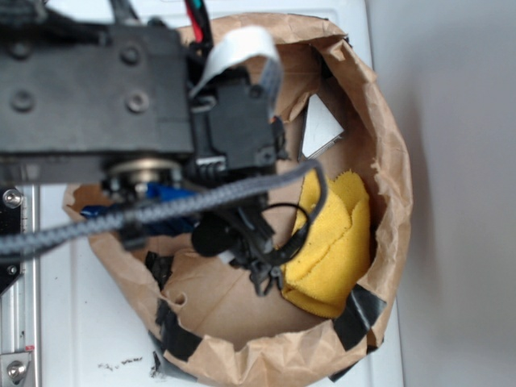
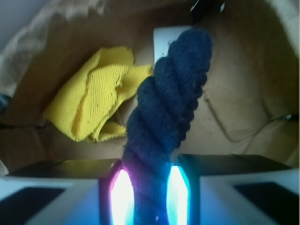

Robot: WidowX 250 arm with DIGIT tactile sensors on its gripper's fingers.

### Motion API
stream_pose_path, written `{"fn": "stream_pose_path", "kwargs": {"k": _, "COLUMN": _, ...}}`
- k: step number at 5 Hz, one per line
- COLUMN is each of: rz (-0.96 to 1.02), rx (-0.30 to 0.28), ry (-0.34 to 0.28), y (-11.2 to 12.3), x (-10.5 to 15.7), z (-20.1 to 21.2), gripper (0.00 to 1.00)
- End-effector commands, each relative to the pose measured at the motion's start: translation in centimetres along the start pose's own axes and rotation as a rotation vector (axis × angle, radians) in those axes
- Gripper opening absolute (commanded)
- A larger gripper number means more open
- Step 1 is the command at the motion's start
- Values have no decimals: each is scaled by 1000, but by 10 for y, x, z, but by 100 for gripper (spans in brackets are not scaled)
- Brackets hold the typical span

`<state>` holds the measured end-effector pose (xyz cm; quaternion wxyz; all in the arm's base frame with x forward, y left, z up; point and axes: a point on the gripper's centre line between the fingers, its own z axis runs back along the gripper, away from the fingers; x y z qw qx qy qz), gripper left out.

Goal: Grab the blue rope.

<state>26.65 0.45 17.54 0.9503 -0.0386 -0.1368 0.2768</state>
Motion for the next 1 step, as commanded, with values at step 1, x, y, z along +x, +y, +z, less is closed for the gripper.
{"fn": "stream_pose_path", "kwargs": {"k": 1, "rz": 35, "rx": 7, "ry": -80, "y": -8, "x": 13, "z": 34, "gripper": 0}}
